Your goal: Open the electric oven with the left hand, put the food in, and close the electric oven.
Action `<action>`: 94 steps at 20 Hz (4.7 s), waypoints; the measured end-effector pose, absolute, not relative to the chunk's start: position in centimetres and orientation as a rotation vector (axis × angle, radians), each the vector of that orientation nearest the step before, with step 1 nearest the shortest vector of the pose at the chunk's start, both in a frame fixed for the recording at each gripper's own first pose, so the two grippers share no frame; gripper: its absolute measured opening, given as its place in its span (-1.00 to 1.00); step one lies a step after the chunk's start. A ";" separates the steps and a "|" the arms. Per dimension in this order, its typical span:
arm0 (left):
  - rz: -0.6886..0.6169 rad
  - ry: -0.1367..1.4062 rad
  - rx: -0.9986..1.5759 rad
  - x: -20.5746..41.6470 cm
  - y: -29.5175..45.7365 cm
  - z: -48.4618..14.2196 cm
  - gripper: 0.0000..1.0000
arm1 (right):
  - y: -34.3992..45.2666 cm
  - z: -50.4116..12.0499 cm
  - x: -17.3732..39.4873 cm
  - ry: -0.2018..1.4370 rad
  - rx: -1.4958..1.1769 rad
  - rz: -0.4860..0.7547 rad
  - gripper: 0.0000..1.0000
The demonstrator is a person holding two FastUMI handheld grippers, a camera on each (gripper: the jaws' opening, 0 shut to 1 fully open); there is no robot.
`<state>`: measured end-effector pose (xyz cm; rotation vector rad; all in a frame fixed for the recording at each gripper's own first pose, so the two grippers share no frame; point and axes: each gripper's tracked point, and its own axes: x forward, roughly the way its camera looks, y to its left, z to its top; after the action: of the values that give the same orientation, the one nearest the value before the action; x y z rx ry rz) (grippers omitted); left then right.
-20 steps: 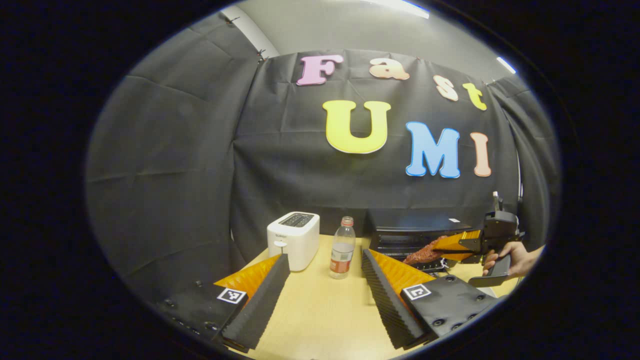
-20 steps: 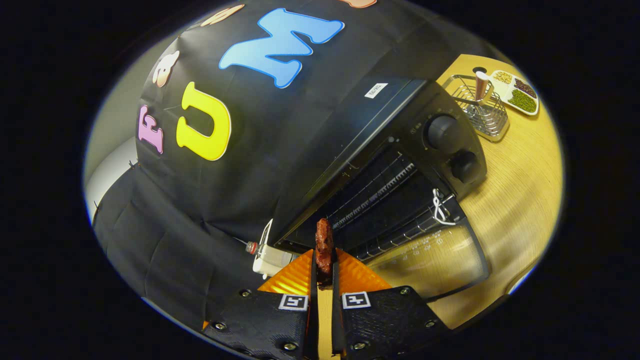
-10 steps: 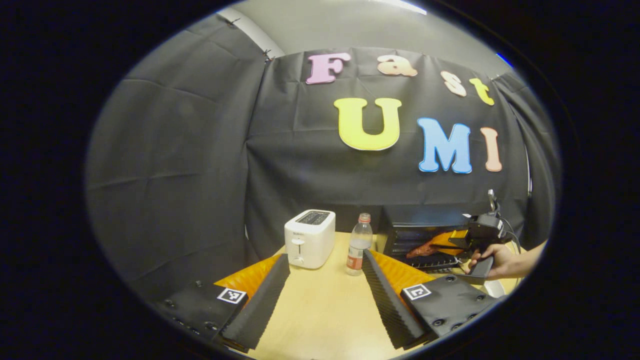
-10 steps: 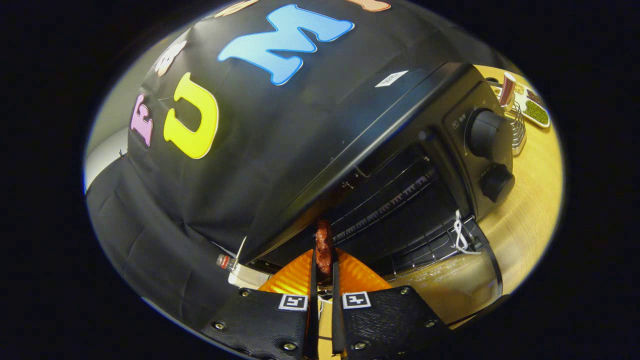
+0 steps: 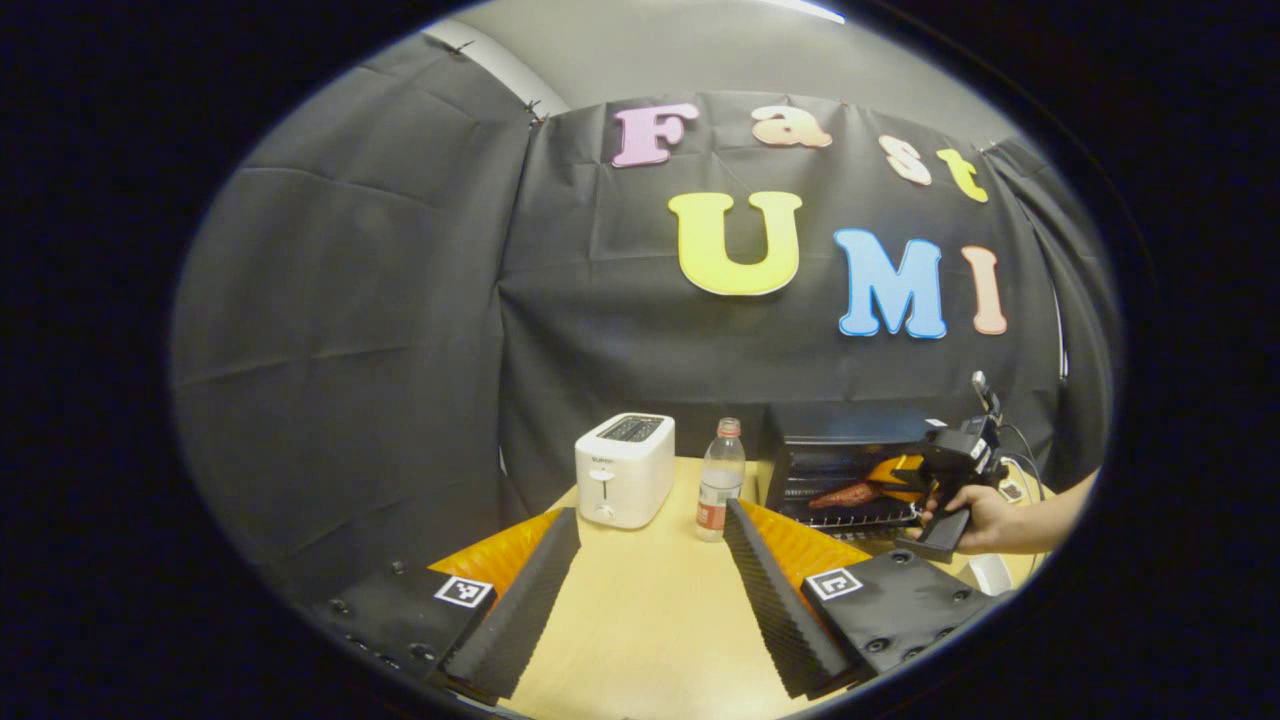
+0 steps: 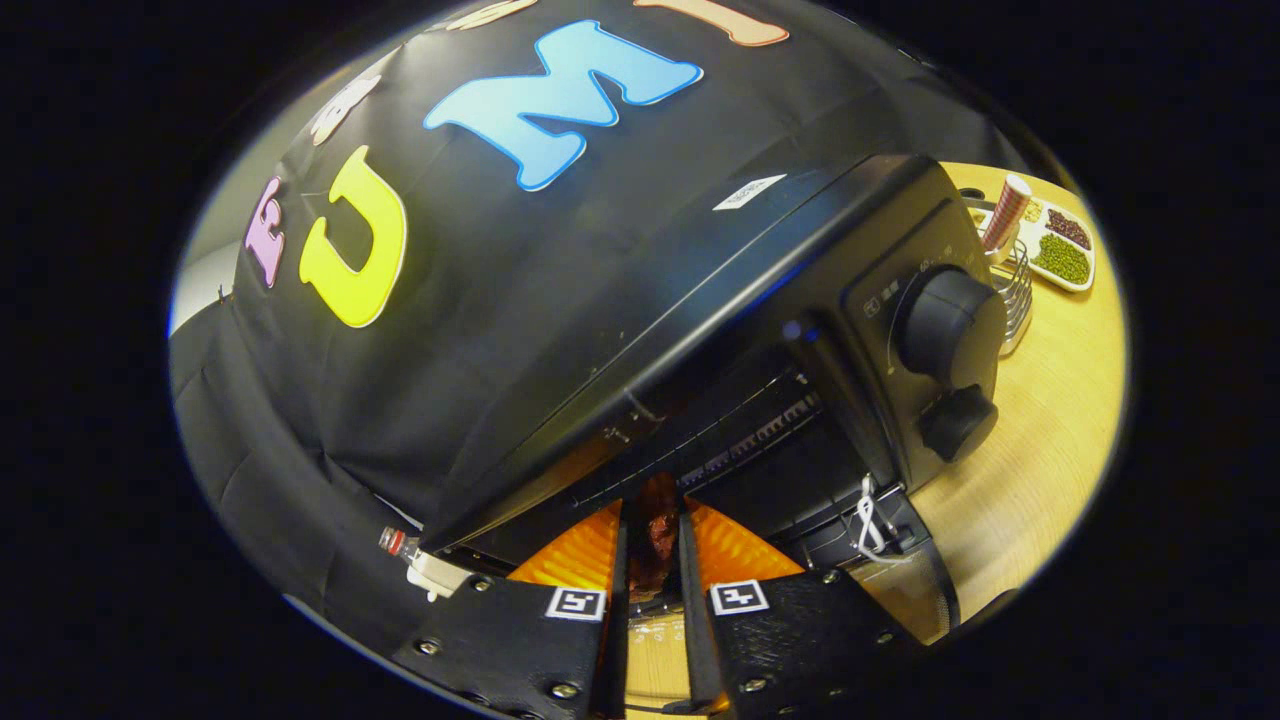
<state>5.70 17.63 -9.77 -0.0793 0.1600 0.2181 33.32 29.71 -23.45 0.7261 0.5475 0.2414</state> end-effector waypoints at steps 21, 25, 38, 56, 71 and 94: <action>0.005 0.210 -0.105 10.2 6.2 -11.8 1.00 | 20.8 -11.4 20.2 0.254 0.294 0.302 0.95; -0.042 0.274 -0.106 11.4 3.1 -13.9 1.00 | 17.9 -9.7 16.9 0.195 0.209 0.260 0.94; -0.216 0.586 -0.040 13.7 -6.5 -25.5 0.97 | 9.4 -6.7 12.5 0.066 0.026 0.067 0.94; -0.252 0.766 -0.034 18.1 -11.4 -33.0 0.92 | 2.4 -7.8 9.6 0.114 -0.044 -0.149 0.95; -0.183 0.697 -0.062 19.4 -10.7 -31.2 1.00 | 4.1 -7.2 10.5 0.083 -0.132 -0.090 0.96; -0.177 0.441 0.001 24.8 -9.9 -20.8 0.94 | 1.2 -7.7 10.7 0.121 -0.042 -0.113 0.96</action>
<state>24.83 -9.90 -20.78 0.0006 0.4407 -0.1772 10.75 1.22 -7.73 -0.0416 0.1213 -0.1133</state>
